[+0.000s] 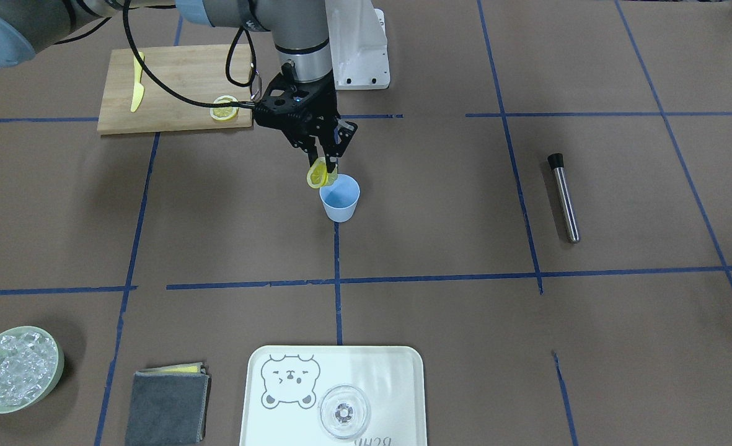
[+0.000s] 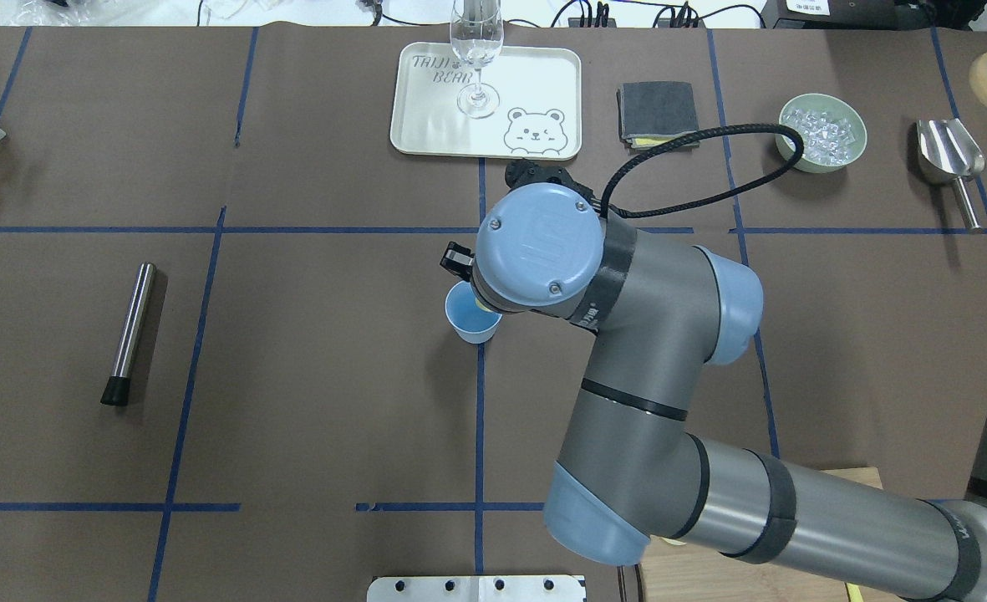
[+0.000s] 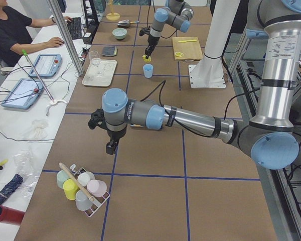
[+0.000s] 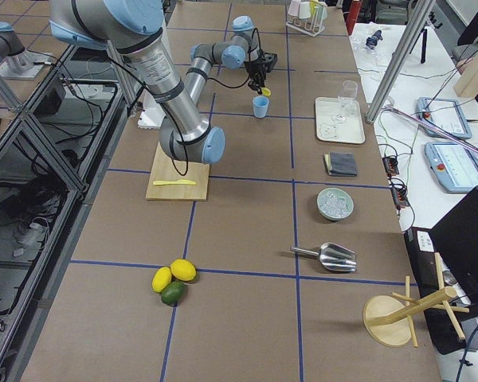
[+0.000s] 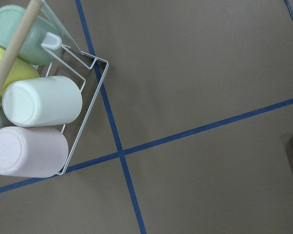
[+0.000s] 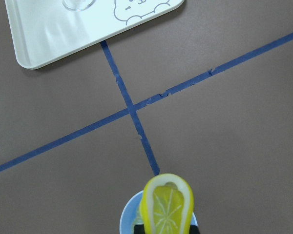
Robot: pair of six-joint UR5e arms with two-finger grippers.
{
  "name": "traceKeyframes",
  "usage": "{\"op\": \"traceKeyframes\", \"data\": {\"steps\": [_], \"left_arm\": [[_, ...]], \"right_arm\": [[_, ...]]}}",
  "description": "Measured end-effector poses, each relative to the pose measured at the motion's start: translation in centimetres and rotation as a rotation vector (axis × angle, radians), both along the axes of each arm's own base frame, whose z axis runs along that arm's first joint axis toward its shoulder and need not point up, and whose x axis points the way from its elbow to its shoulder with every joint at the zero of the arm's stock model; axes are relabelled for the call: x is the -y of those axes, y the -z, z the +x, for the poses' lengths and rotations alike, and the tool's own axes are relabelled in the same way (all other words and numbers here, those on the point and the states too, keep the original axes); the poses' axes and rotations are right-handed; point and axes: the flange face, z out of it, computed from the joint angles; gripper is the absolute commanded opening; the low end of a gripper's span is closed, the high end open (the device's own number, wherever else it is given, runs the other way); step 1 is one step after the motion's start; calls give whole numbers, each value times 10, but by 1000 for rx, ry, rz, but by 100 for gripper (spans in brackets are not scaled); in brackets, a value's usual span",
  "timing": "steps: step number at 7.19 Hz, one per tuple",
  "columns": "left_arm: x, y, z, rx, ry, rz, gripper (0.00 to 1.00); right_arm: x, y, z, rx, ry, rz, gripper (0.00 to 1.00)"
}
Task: Squeeze lemon into cup
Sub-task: 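Carry the lemon slice with the right gripper over the light-blue cup, then open the right gripper to drop the lemon slice into the cup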
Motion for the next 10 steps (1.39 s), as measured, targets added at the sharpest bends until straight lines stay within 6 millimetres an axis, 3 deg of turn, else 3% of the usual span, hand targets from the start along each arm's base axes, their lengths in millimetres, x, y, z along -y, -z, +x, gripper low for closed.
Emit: {"op": "traceKeyframes", "data": {"steps": [3, 6, 7, 8, 10], "left_arm": [[0, 1, 0, 0, 0, 3, 100], [-1, 5, 0, 0, 0, 7, 100], [-1, 6, 0, 0, 0, 8, 100], [-1, 7, 0, 0, 0, 10, 100], [-8, 7, 0, 0, 0, 10, 100]], "right_arm": [[10, -13, -38, 21, 16, -3, 47], [4, -26, -43, 28, 51, -28, 48], [1, -29, -44, 26, 57, -31, 71], [0, -30, -44, 25, 60, -32, 86], [-1, -30, -44, 25, 61, -32, 91]]}}
